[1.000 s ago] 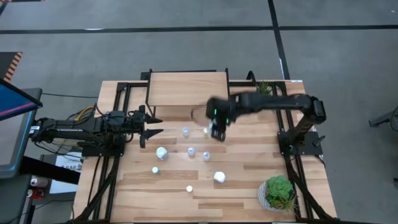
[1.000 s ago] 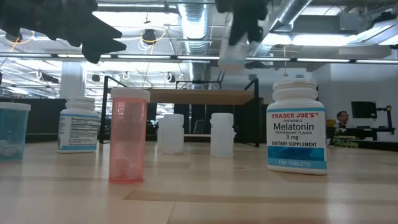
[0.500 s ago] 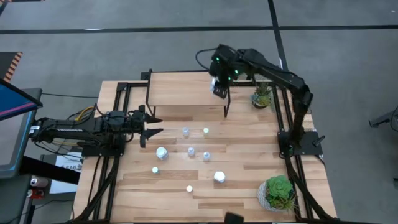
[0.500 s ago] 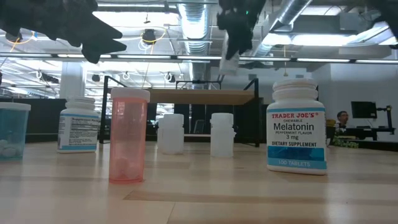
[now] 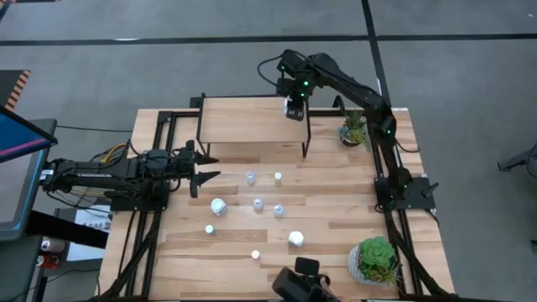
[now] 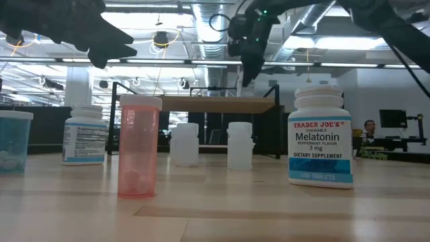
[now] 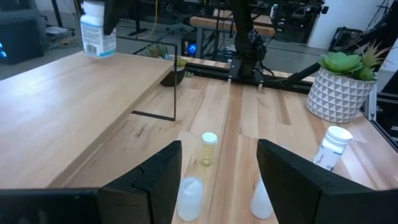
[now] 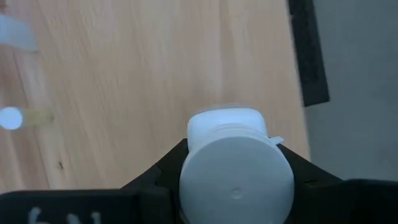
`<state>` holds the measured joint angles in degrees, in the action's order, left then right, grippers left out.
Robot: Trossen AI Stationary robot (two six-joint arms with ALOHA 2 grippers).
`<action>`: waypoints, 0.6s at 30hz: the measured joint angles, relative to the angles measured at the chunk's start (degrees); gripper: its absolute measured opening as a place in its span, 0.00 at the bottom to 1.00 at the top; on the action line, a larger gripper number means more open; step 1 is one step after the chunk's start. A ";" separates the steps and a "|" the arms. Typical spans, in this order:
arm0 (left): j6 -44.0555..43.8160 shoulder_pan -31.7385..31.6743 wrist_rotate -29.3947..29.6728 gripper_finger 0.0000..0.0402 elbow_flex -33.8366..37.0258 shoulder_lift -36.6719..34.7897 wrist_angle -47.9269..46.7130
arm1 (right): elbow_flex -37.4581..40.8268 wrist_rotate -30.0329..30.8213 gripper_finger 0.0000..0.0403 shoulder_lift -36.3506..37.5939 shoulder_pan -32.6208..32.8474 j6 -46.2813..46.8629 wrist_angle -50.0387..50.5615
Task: Pick and place medicine bottles onto shelf by color
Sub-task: Put the top right big white pill bottle on the shelf
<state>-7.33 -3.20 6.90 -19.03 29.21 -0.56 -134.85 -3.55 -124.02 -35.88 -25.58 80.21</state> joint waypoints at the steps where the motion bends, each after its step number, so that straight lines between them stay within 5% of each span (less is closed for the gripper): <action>1: 0.00 0.00 0.00 0.49 0.00 0.01 -0.01 | 0.04 -0.06 0.41 -0.23 -0.11 -0.17 0.09; 12: 0.04 0.00 0.00 0.49 0.00 0.01 -0.04 | 0.11 0.04 0.60 0.10 -0.54 -1.63 0.24; 18: 0.04 0.00 0.00 0.49 0.00 0.00 -0.04 | 1.19 0.37 0.62 -0.01 -0.26 -1.87 -0.69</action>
<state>-7.29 -3.20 6.90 -19.03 29.21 -0.60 -133.67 -3.18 -124.03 -36.14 -27.44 79.51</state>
